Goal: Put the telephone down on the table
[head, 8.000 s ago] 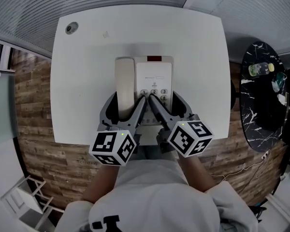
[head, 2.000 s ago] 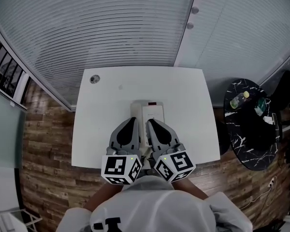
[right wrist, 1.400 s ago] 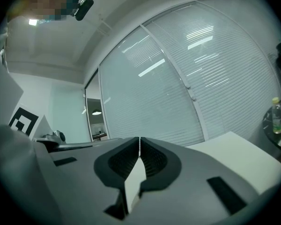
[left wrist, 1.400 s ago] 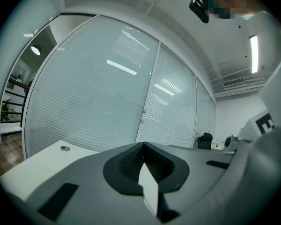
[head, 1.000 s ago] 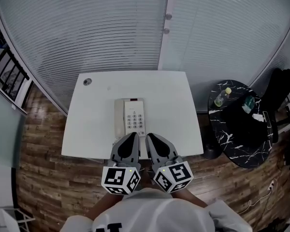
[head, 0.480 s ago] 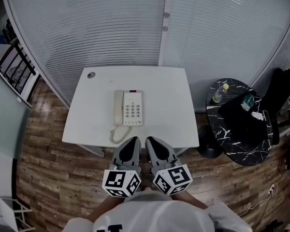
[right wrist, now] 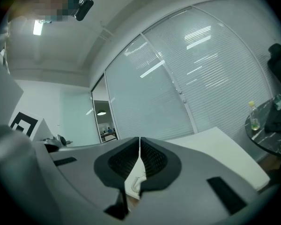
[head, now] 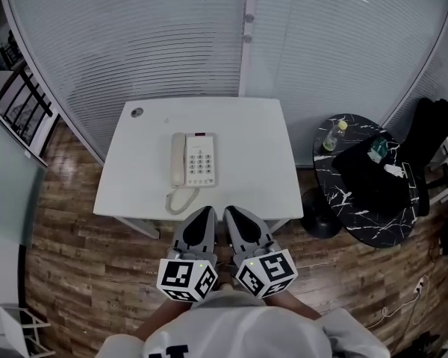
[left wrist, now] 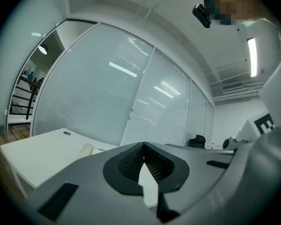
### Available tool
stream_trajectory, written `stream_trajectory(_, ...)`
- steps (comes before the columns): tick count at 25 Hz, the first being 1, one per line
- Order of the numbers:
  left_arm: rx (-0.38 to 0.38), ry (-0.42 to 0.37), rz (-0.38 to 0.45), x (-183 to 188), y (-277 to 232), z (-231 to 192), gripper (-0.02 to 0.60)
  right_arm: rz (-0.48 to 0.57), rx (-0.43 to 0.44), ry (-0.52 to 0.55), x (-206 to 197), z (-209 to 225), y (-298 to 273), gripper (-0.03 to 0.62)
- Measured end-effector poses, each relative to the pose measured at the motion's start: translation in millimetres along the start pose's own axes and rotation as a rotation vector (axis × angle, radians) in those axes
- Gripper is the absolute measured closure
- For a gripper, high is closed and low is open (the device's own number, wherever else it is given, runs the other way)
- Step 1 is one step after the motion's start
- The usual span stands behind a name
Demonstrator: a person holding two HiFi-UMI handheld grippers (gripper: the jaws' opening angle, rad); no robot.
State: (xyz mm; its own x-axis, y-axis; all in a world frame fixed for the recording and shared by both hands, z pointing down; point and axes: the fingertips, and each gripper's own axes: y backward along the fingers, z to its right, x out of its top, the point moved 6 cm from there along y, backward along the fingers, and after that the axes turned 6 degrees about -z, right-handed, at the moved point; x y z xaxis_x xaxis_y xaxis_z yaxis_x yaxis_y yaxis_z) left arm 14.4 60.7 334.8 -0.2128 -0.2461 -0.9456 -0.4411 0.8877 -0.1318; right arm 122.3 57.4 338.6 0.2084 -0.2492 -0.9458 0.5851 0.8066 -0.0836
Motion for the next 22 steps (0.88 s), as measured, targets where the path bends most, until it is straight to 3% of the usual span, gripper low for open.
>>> stream_trajectory(9,-0.007,-0.007,0.01,-2.0,32.1,-2.4,0.577,-0.013,-0.012,0.019,-9.0,-25.5,9.7,0.562)
stream_trajectory(22,-0.003,-0.014,-0.02,-14.9,137.2,-19.6,0.577,-0.03,-0.019,-0.002,-47.7,-118.6,52.0,0.562)
